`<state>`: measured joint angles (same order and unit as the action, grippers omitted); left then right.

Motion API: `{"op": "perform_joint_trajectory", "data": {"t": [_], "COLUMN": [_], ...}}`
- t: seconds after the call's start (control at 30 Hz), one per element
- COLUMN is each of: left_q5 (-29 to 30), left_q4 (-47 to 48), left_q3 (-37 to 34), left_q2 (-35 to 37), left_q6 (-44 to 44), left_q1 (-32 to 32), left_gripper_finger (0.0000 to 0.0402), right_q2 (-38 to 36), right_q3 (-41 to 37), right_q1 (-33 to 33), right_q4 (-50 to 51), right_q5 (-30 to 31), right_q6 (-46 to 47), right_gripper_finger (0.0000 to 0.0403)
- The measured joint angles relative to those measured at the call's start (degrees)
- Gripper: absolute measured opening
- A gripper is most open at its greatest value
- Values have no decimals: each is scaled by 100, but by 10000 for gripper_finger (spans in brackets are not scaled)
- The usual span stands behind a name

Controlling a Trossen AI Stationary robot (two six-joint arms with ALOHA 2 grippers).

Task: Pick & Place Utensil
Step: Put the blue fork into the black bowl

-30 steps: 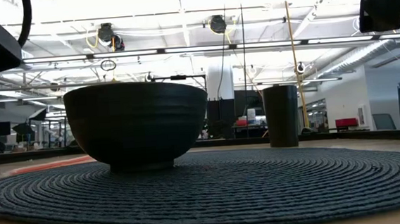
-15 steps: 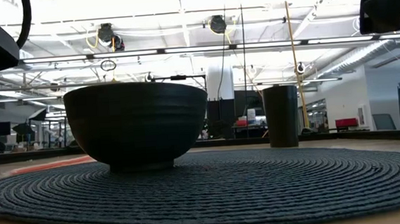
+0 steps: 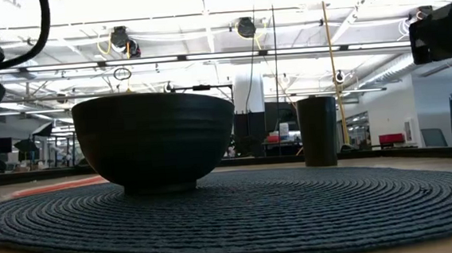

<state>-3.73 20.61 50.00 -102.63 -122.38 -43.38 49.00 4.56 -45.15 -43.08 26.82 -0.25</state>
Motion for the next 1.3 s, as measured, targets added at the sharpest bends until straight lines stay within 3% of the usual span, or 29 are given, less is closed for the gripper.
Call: {"op": "perform_joint_trajectory", "data": {"t": [0.2, 0.53, 0.7, 0.87, 1.3], "left_q5": [354, 702, 721, 677, 536], "left_q4": [38, -116, -130, -86, 130], "left_q3": [9, 9, 9, 9, 11], "left_q2": [22, 22, 22, 22, 22], "left_q6": [30, -544, -907, -1063, -1026], "left_q1": [-126, -163, -157, -153, -213], "left_gripper_finger": [14, 142, 172, 154, 38], "right_q2": [-3, -10, -10, -10, -10], "right_q3": [0, 0, 0, 0, 0], "right_q1": [-2, -8, -48, -208, -501], "right_q4": [-370, -600, -598, -598, -510], "right_q5": [-58, -640, -783, -792, -755], "right_q6": [-17, 575, 668, 718, 911], "right_gripper_finger": [251, 251, 251, 251, 251]}}
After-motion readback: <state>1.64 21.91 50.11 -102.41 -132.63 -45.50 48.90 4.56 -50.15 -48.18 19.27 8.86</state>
